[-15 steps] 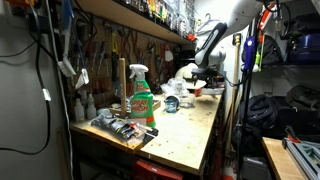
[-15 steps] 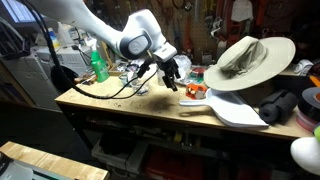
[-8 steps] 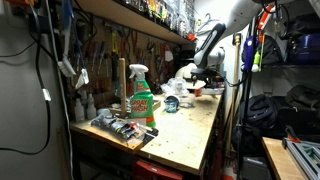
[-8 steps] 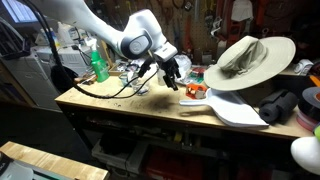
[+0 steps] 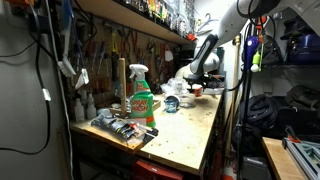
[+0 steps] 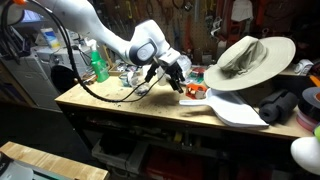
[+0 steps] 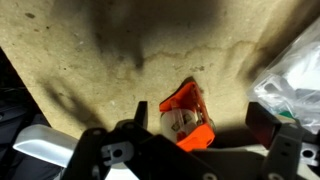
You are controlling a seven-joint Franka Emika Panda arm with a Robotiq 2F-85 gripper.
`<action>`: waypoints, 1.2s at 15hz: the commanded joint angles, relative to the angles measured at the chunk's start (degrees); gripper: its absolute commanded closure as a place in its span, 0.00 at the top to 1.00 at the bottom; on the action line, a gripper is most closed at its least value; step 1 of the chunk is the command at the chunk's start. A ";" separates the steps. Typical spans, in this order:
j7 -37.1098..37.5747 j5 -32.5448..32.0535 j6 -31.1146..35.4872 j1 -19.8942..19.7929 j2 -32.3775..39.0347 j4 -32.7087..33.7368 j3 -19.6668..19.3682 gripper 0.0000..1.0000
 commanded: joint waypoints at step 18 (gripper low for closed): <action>0.93 1.19 0.44 2.80 8.12 6.90 -4.28 0.08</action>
